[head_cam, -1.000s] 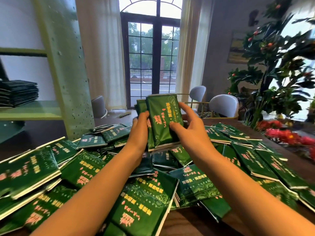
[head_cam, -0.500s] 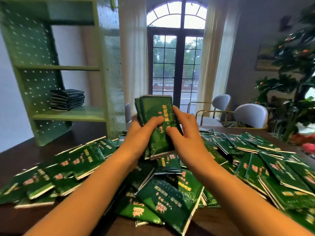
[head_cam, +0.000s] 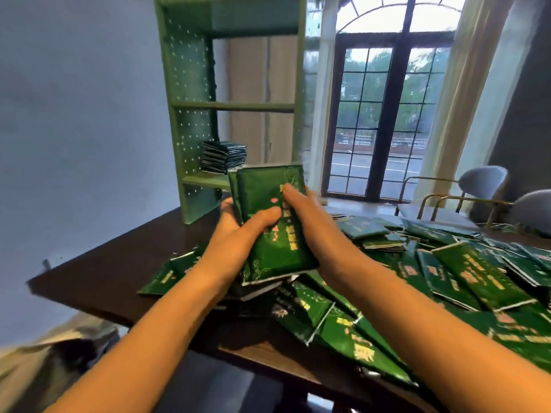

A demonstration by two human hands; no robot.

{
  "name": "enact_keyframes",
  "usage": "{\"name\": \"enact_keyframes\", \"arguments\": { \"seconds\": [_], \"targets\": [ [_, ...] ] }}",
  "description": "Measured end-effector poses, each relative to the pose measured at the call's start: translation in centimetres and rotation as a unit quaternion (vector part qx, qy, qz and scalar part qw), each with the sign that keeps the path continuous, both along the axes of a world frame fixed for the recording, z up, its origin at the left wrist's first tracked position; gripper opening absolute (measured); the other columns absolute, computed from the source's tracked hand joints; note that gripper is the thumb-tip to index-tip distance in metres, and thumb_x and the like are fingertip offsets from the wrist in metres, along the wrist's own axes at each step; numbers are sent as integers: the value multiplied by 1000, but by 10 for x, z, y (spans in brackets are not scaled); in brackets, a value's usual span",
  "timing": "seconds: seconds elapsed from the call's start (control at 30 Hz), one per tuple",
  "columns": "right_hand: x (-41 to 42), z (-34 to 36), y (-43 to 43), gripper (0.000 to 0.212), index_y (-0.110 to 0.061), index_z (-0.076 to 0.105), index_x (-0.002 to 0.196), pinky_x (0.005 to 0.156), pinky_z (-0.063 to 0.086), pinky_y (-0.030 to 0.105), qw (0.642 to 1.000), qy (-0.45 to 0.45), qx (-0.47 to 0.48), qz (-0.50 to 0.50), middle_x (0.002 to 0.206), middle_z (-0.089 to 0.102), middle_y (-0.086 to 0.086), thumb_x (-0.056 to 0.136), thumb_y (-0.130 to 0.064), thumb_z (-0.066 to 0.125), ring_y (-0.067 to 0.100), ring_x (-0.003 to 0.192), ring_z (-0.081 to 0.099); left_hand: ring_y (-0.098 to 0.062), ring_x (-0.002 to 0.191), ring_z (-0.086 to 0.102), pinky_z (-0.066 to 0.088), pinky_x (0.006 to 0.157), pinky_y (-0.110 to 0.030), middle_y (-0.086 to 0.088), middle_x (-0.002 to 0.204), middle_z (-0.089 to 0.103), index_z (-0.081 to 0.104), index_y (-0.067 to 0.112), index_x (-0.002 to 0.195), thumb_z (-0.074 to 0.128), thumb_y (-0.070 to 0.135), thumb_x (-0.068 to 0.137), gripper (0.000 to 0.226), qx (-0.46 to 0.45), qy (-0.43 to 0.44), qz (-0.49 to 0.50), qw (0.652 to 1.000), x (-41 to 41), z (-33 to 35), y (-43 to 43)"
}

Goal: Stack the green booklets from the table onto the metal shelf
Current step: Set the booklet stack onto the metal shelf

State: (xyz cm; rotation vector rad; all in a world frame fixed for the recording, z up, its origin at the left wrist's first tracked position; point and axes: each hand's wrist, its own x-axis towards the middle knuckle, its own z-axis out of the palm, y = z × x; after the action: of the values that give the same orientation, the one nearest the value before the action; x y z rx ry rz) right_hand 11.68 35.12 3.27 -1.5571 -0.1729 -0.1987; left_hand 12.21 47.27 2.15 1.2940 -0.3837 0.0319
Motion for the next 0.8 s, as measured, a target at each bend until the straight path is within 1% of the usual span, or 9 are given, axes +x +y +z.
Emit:
{"name": "enact_keyframes", "arguments": {
  "seconds": [0.07, 0.13, 0.2, 0.27, 0.37, 0.43, 0.53, 0.7, 0.8],
  "targets": [
    [11, -4, 21, 89, -26, 27, 146, 94, 52, 43, 1000, 2, 3, 21, 134, 55, 4, 74, -62, 64, 19, 113, 61, -21, 95, 70, 59, 77, -32, -5, 108, 72, 55, 16, 123, 81, 25, 62, 68, 39, -19, 22, 999, 6, -2, 27],
    [19, -9, 36, 56, -27, 36, 139, 79, 57, 28, 999, -25, -6, 46, 120, 61, -2, 90, -44, 58, 6, 98, 66, -16, 89, 72, 59, 73, -27, 1, 98, 75, 63, 22, 110, 70, 25, 70, 40, 66, -25, 35, 997, 11, -1, 52],
    [27, -13, 54, 24, -36, 42, 115, 63, 53, 14, 998, -30, -7, 57, 100, 61, -14, 94, -33, 54, -8, 77, 65, -16, 89, 72, 58, 78, -31, 2, 95, 76, 65, 23, 103, 68, 26, 70, 33, 84, -7, 49, 995, 16, -3, 75],
    [40, -16, 78, 29, -38, 39, 113, 76, 55, 20, 997, -38, -24, 63, 109, 60, -12, 91, -41, 57, -3, 92, 63, -17, 88, 72, 56, 82, -37, 0, 93, 76, 65, 22, 102, 67, 20, 78, 24, 77, 19, 69, 994, 22, -5, 92],
    [64, -27, 119, 43, -41, 43, 115, 99, 47, 46, 996, -36, -44, 64, 133, 51, 4, 80, -57, 62, 21, 118, 55, -15, 72, 72, 59, 66, -34, -1, 79, 75, 65, 18, 103, 55, 10, 90, 18, 12, 68, 101, 993, 36, -10, 117],
    [74, -31, 144, 31, -46, 45, 103, 99, 46, 46, 996, -42, -24, 71, 130, 50, 5, 79, -55, 62, 21, 116, 55, -16, 68, 71, 57, 56, -30, -5, 81, 74, 65, 14, 110, 53, 15, 91, 23, -36, 91, 125, 987, 43, -13, 128],
    [92, -37, 176, 52, -42, 51, 115, 99, 45, 47, 996, -48, 9, 69, 125, 53, 8, 67, -62, 59, 22, 114, 56, -16, 73, 72, 57, 54, -28, -8, 98, 73, 62, 16, 117, 56, 26, 92, 28, -82, 88, 174, 977, 55, -18, 139],
    [111, -45, 209, 64, -35, 43, 130, 100, 45, 47, 992, -38, 43, 109, 128, 53, 9, 69, -47, 60, 23, 116, 56, -11, 88, 66, 51, 69, -25, 0, 103, 68, 54, 18, 123, 60, 24, 90, 33, -8, 9, 289, 957, 76, -29, 167],
    [118, -44, 220, 53, -27, 43, 128, 95, 50, 40, 982, 1, 81, 170, 128, 54, 14, 77, -27, 55, 26, 114, 58, 1, 84, 61, 50, 68, -16, 11, 97, 62, 52, 17, 122, 60, 21, 90, 33, 43, -38, 342, 938, 89, -40, 190]
  ]
}}
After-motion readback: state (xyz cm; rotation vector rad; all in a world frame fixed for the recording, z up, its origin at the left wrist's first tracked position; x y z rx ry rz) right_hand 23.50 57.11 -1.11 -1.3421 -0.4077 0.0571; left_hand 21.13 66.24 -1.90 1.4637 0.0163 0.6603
